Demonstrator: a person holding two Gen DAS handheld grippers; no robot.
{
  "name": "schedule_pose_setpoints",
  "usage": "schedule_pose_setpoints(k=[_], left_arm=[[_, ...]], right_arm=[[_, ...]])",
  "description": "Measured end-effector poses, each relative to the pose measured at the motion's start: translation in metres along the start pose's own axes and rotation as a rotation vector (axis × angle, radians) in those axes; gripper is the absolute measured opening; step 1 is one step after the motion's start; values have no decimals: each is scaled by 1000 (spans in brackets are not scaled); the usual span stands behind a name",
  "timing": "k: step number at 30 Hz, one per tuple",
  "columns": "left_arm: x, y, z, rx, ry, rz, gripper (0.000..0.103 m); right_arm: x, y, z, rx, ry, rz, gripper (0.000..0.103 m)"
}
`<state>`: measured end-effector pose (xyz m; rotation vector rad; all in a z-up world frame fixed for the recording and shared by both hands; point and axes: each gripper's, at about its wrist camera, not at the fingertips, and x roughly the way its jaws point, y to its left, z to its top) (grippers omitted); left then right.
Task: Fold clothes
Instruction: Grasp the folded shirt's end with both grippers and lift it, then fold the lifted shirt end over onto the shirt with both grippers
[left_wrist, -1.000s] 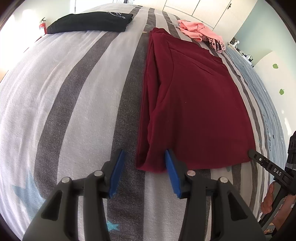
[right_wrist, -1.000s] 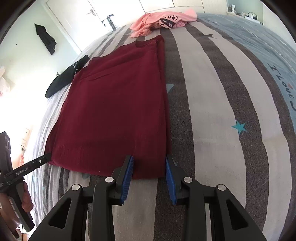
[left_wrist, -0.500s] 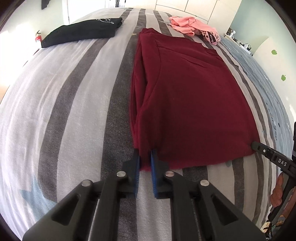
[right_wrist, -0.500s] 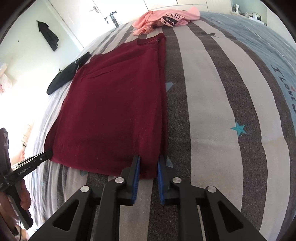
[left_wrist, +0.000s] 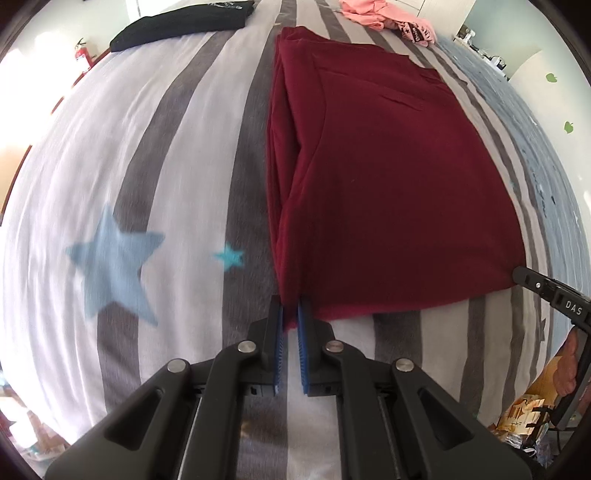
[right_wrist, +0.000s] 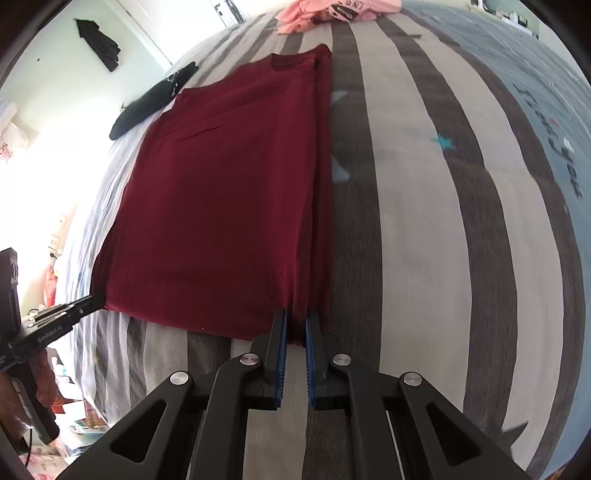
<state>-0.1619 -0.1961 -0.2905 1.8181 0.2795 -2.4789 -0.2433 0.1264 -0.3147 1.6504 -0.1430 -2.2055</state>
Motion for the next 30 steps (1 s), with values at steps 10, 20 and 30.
schedule_pose_setpoints(k=[10,20,30], left_arm=[[-57,-5,28,-18,-110,-16,3],[-71,-3,203,63,-315,-38,3],[31,10,324,-25,-221,-144,3]], right_arm=[[-46,8,22,9,-64,45,5],[-51,11,159,26,-197,97,5],[44,-22,294,48,-174,99,6]])
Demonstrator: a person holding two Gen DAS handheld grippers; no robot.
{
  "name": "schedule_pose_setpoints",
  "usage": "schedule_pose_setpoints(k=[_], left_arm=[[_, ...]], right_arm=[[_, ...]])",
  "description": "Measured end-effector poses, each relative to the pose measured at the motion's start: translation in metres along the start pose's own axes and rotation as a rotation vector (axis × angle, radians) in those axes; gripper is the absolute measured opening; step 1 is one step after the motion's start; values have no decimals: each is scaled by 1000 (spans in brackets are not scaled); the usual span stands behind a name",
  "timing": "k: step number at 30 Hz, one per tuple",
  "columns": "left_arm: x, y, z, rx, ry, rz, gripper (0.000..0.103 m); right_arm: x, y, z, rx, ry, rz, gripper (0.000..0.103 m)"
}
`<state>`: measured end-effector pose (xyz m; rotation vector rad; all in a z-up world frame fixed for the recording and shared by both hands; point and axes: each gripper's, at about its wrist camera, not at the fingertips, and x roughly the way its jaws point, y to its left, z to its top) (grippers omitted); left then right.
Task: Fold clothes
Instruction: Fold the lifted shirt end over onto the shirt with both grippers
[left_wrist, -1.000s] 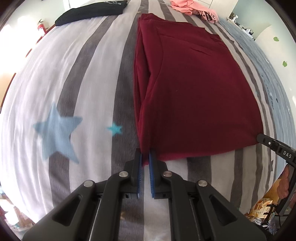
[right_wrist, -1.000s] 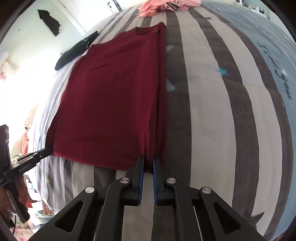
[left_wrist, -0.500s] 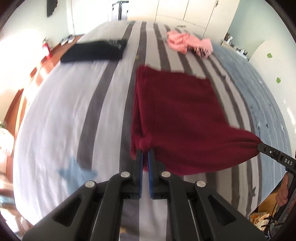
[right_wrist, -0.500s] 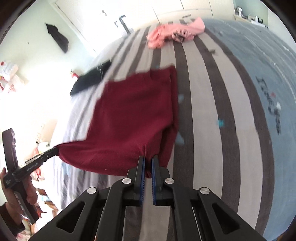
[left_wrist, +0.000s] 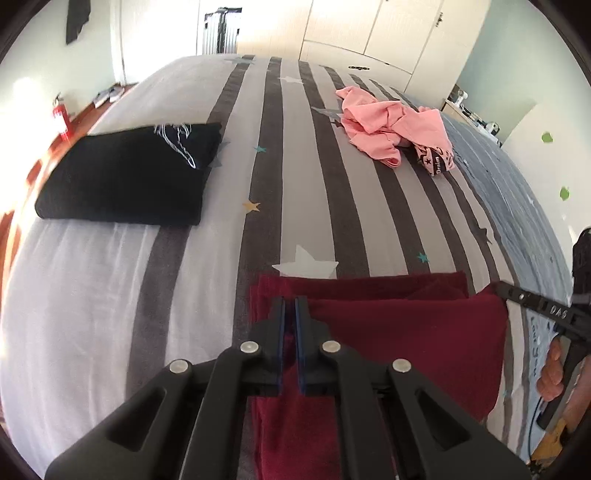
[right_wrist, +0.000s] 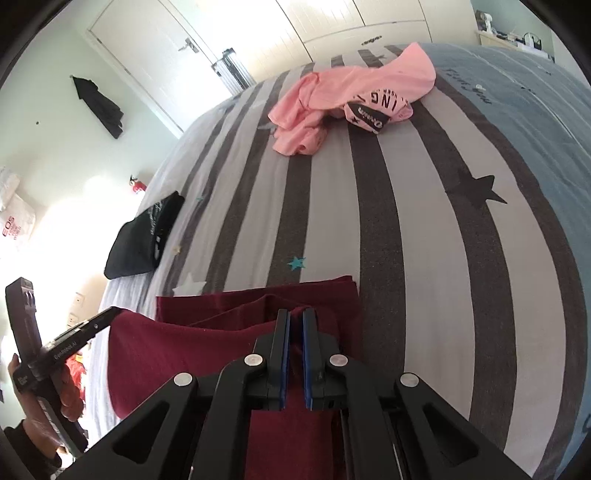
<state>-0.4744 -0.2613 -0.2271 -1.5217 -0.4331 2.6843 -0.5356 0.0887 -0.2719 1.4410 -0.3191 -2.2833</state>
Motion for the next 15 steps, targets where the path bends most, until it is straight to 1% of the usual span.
schedule_pose_setpoints(k=[1,3,4,5,6,7,8,9,12,15], left_arm=[[5,4,-4,-21,2,-17,3],[4,8,-13,-30,-3,-34,4],[3,8,-18,-22,-5,-29,6],[1,9,-23,-11,-6,-17,10],[4,10,-25,-9,-3,-22,13],[5,11,-29,-12,3,-34,15],[7,12,-33,-11,7,-26,20],[9,13,-37,-5,12,-21,21],[23,14,-40,-9,26,-24,22],[32,14,-35,-16,29,-17,24]], right_arm=[[6,-4,-1,0,9,0,9],[11,-9,-5,-1,13,8,9],[11,-12,-7,-2,9,15,10],[10,-14,-10,-3,5,23,10],[9,-13,-13,-14,7,22,10],[8,-12,-17,-25,8,21,14],[8,-11,-20,-36,10,20,20],[7,-10,-23,-47,11,20,21],[5,-8,-33,-79,16,17,22],[13,-8,-36,-74,35,10,22]])
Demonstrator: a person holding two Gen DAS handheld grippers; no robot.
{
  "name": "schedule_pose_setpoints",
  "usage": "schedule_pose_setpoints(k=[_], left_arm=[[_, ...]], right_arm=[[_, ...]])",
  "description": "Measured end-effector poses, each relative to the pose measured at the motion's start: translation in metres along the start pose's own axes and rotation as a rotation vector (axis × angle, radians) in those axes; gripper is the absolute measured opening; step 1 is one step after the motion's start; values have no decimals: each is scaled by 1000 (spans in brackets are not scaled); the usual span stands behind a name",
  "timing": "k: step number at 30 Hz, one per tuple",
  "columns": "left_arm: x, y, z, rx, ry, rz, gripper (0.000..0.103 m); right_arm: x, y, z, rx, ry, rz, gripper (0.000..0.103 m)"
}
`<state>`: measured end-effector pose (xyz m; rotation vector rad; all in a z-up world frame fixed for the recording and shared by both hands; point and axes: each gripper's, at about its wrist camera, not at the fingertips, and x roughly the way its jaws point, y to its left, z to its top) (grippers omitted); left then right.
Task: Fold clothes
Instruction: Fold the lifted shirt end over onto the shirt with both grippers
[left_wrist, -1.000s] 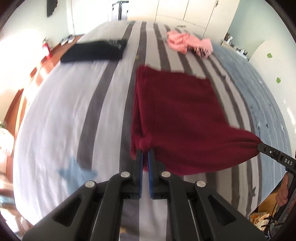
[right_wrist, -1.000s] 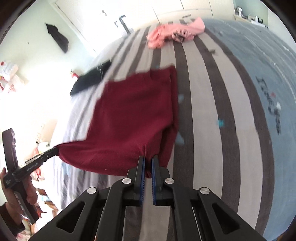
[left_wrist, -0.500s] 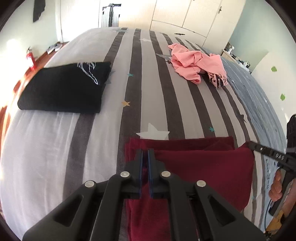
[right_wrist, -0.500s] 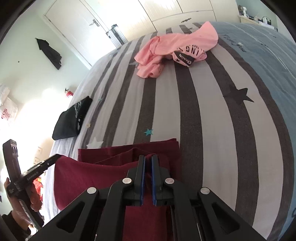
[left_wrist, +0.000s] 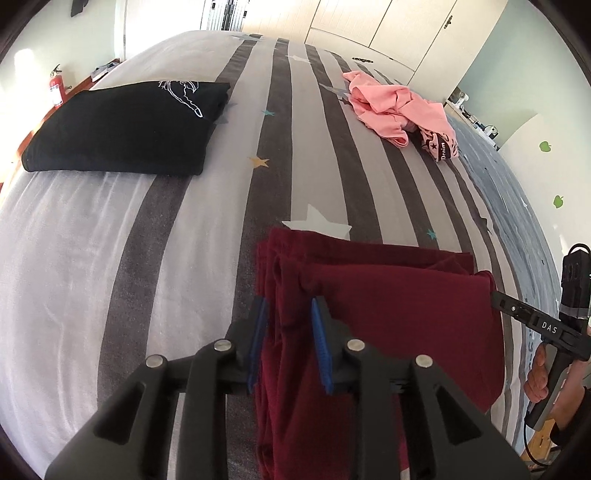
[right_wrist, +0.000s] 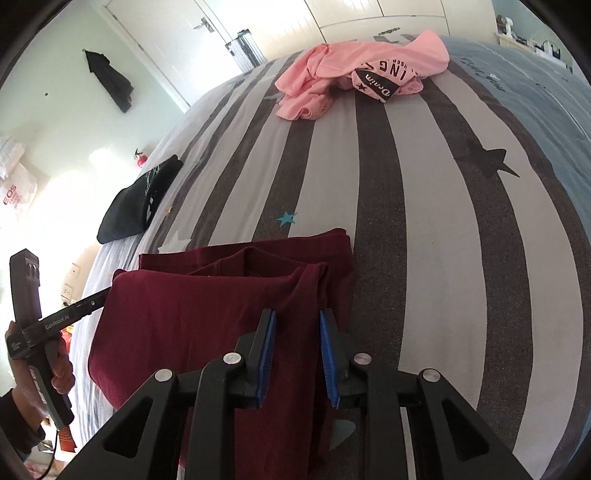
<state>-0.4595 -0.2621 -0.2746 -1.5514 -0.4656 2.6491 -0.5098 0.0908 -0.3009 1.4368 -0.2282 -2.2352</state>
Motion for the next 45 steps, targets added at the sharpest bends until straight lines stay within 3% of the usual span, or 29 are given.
schedule_pose_setpoints(k=[8,14,20,23,28,31,38,45], left_arm=[[9,16,6,-76,34,-142,25],[3,9,8,-34,16,-147,34],[16,2,4,5,32,-75,34],[17,-3,2,46,30,-45,6],[0,-14,7,99,-36,37,3],[-3,-13,18,95,-62,44,3],[30,-18,28,136,-32,110,3],[49,-9,17,123,6,120,3]], right_arm=[[6,-4,5,35,1,22,22],[4,-1,5,32,-16,8,22],[4,4,6,36,-34,-17,22],[4,6,6,39,-43,-29,15],[1,12,9,37,-68,-53,7],[-6,17,16,25,-107,-77,5],[15,19,32,-7,-103,-141,5],[41,-1,27,18,-42,-125,5]])
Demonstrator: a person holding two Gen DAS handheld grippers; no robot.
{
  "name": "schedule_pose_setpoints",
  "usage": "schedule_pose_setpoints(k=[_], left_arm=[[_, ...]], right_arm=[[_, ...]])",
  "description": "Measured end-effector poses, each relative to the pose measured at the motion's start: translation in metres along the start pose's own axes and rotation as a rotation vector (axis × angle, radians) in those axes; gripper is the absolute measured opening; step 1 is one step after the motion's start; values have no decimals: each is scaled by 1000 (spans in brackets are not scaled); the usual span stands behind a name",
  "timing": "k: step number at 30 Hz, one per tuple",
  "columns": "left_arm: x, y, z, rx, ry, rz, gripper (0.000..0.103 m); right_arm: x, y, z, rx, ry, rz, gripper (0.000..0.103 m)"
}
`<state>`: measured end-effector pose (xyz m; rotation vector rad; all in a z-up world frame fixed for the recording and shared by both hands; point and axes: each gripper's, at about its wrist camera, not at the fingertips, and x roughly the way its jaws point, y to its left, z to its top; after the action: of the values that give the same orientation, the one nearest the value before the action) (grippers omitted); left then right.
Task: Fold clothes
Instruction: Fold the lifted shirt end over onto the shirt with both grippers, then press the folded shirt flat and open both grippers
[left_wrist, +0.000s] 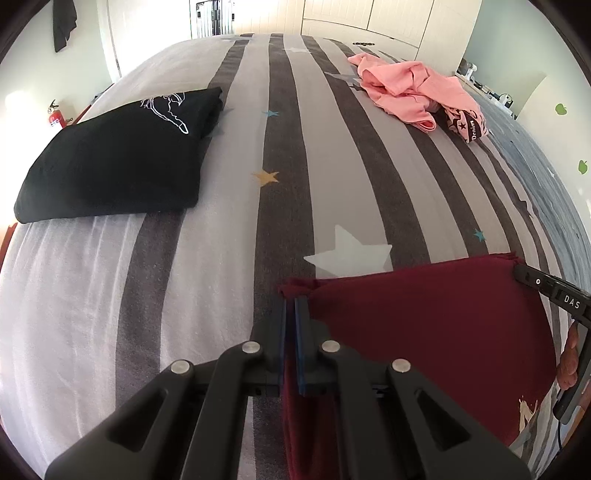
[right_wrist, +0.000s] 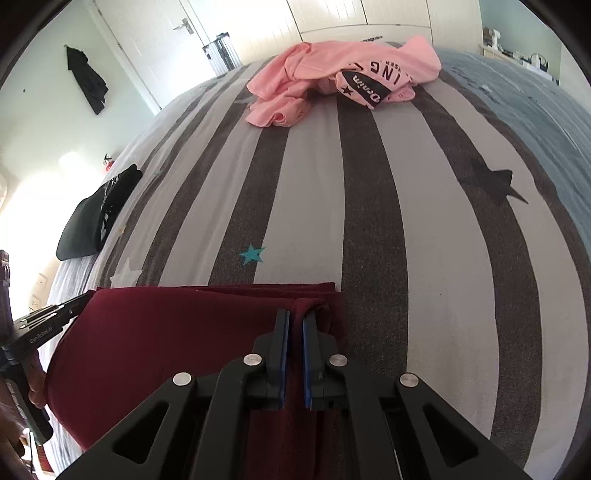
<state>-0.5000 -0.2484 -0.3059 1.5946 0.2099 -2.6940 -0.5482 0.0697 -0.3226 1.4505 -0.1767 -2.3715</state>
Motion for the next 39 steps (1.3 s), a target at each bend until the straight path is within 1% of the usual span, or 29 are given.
schedule_pose_setpoints(k=[2,5,10,12,13,16,20,21,24,26,29,33,35,36,37,39], left_arm=[[-3,5,4,-30,-13,-8,4],[-17,13,13,-68,-65,3,4],[-45,8,26,-55,-139,3,4],[-59,0,24,-38,-163,-15,4],[-67,-5,21,-26,-172,-26,4],[-83,-26,1,-8,-181,-47,4],[-98,-47,-44,-24,-162,-80,4],[-100,-51,-57,-33,-151,-96,4],[-95,-64,-82,-39,-121,-107,4],[-91,-68,-95,-53,-106,-119,4],[-88,-75,-110,-49,-107,-130,4],[-75,-79,-126,-55,-96,-120,4],[-61,-79,-135,-54,-89,-98,4],[-55,-80,-139,-38,-94,-79,4],[-53,-82,-141,-19,-107,-66,4],[-54,-83,-138,-5,-99,-65,4]], right_arm=[[-2,-4,2,11,-5,22,6],[-20,-3,8,6,-56,46,6],[-28,-11,18,41,-91,11,6],[-30,-9,20,31,-96,-22,7],[-35,0,13,15,-99,-10,7],[-51,27,-10,-35,-111,27,7],[-72,62,-41,-102,-126,76,7],[-77,71,-49,-119,-129,88,7],[-89,98,-78,-150,-129,126,7],[-86,106,-95,-147,-115,150,7],[-75,111,-115,-133,-90,164,7],[-61,111,-133,-106,-79,161,7],[-50,109,-139,-102,-71,149,7],[-49,108,-138,-105,-70,142,7],[-48,108,-138,-108,-69,136,6],[-45,107,-137,-115,-66,123,3]])
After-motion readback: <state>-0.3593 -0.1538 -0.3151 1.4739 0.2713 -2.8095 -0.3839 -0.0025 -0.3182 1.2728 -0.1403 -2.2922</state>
